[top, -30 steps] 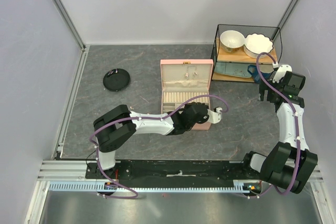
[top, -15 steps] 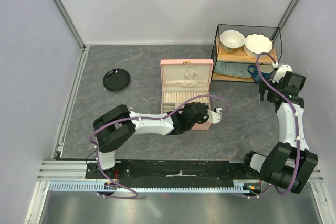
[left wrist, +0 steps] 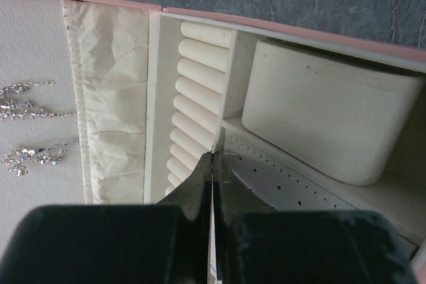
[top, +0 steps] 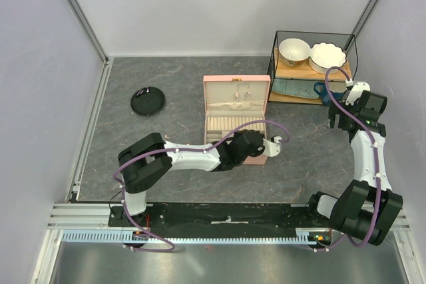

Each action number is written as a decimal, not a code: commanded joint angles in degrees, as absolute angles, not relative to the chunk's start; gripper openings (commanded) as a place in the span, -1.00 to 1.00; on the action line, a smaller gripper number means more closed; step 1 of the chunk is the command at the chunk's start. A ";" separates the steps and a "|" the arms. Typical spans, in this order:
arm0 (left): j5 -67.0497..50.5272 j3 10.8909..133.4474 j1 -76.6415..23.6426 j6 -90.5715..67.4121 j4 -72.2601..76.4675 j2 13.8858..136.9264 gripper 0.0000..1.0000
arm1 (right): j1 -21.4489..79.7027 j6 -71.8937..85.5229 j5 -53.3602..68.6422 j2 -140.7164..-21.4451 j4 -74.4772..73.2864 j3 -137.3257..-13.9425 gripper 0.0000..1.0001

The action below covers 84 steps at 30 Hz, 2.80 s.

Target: Organize the mixed jewelry

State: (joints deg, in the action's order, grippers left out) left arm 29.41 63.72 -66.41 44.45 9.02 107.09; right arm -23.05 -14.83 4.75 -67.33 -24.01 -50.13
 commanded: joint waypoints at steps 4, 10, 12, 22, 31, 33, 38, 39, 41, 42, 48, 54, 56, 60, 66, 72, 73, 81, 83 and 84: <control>28.21 62.75 -66.71 43.77 7.29 104.68 -0.97 | -23.38 -15.29 5.80 -66.09 -22.24 -49.92 0.96; 28.30 62.75 -66.71 43.77 7.29 104.41 -0.97 | -23.38 -15.21 5.98 -66.18 -22.24 -49.92 0.96; 28.30 62.75 -66.71 43.77 7.29 104.41 -0.97 | -23.38 -15.21 5.89 -66.09 -22.24 -49.92 0.96; 27.77 63.19 -66.71 43.42 7.38 104.85 -0.97 | -23.38 -15.12 5.98 -66.18 -22.24 -50.01 0.96; 27.33 64.34 -66.71 42.80 7.30 104.76 -0.97 | -23.47 -15.12 6.15 -66.18 -22.24 -50.01 0.96; 27.16 64.69 -66.71 42.54 7.12 104.59 -0.97 | -23.47 -15.12 6.15 -66.18 -22.24 -50.01 0.96; 26.63 65.04 -66.80 41.93 6.42 104.41 -0.97 | -23.55 -15.21 6.06 -66.09 -22.24 -49.83 0.96; 26.54 65.13 -66.71 41.75 6.24 104.50 -0.97 | -23.55 -15.21 6.15 -66.09 -22.32 -49.83 0.96; 26.19 65.39 -66.80 41.66 5.98 104.41 -0.97 | -23.55 -15.21 6.15 -66.09 -22.24 -49.83 0.96; 26.28 65.56 -66.80 41.40 5.80 104.41 -0.97 | -23.55 -15.21 6.07 -66.09 -22.32 -49.83 0.96; 26.19 65.57 -66.80 41.13 5.36 104.24 -0.97 | -23.64 -15.29 6.15 -66.01 -22.24 -49.75 0.96; 26.10 65.30 -66.80 41.13 5.45 104.59 -0.97 | -23.64 -15.29 6.15 -66.01 -22.32 -49.66 0.96; 25.93 65.21 -66.80 41.05 5.45 104.77 -0.97 | -23.64 -15.29 6.15 -66.01 -22.24 -49.66 0.96; 26.02 65.13 -66.88 41.13 5.45 105.38 -0.97 | -23.73 -15.38 6.07 -66.01 -22.24 -49.66 0.96; 26.02 64.95 -67.15 41.40 5.54 105.73 -0.97 | -23.73 -15.47 6.06 -66.01 -22.15 -49.66 0.96; 26.10 64.60 -67.67 41.66 5.45 105.56 -0.97 | -23.73 -15.47 6.07 -66.01 -22.24 -49.66 0.96; 26.19 64.60 -67.76 41.66 5.45 105.47 -0.97 | -23.73 -15.47 6.06 -66.01 -22.24 -49.66 0.96; 26.89 64.34 -68.38 41.84 4.49 104.94 -0.92 | -23.73 -15.38 6.15 -65.92 -22.24 -49.75 0.96; 27.07 64.16 -68.55 42.01 4.31 104.94 -0.88 | -23.82 -15.38 6.24 -65.83 -22.24 -49.75 0.96; 27.07 64.16 -68.55 41.92 4.05 104.94 -0.85 | -23.82 -15.38 6.24 -65.83 -22.24 -49.75 0.96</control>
State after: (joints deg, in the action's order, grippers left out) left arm 28.58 64.14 -67.07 43.35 6.04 106.24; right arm -23.49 -14.83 5.37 -67.18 -24.01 -50.04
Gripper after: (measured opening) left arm 0.056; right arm 0.982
